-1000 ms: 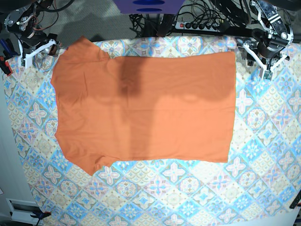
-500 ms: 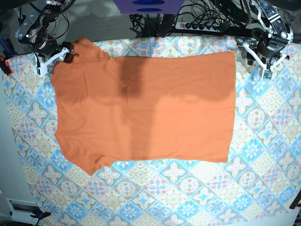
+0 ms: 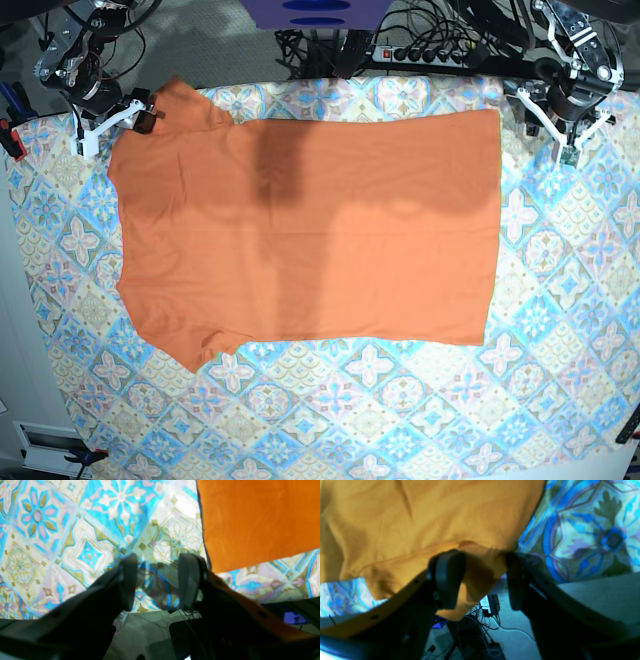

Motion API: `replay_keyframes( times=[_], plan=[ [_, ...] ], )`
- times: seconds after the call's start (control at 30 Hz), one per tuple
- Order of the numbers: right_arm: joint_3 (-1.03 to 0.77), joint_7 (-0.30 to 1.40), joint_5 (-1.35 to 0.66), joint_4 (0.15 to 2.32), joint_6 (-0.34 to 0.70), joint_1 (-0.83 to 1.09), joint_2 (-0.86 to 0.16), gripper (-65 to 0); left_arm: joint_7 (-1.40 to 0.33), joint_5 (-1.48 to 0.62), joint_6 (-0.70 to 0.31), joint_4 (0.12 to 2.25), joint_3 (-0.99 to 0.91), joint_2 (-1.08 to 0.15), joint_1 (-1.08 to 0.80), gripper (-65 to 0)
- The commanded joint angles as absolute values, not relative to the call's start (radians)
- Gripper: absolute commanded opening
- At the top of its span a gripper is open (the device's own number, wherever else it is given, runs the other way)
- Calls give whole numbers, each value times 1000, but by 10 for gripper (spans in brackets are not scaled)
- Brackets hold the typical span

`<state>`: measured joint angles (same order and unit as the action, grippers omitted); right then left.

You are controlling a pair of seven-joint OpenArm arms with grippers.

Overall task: Fold the T-shirt properly
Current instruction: 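Close both grippers on the shoulder edges of the shirt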

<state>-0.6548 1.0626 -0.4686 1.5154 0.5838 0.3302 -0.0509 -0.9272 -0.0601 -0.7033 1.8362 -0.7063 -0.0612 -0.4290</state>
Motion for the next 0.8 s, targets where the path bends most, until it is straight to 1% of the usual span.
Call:
replay_keyframes(
  times=[0.0, 0.17, 0.3, 0.4, 0.53, 0.77],
  plan=[
    [-656, 1073, -461, 1534, 584, 335, -58, -350, -914, -67, -698, 1851, -711, -70, -430, -401],
    [-661, 1089, -460, 1580, 582, 357, -58, -350, -914, -67, -698, 1851, -711, -70, -430, -401],
    [-733, 1116, -460, 1638, 582, 384, -58, -350, -914, -67, -698, 1851, -711, -70, -432, -401],
    [-750, 1125, -460, 1638, 582, 383, -61, -350, -914, -67, -698, 1851, -711, -70, -432, -401],
    [-739, 1129, -461, 1630, 584, 369, -68, -350, -915, -67, -698, 1851, -711, -70, -432, -401],
    [-647, 1122, -461, 1584, 585, 367, -68, -350, -914, -67, -698, 1853, -711, -70, -443, -401]
  ],
)
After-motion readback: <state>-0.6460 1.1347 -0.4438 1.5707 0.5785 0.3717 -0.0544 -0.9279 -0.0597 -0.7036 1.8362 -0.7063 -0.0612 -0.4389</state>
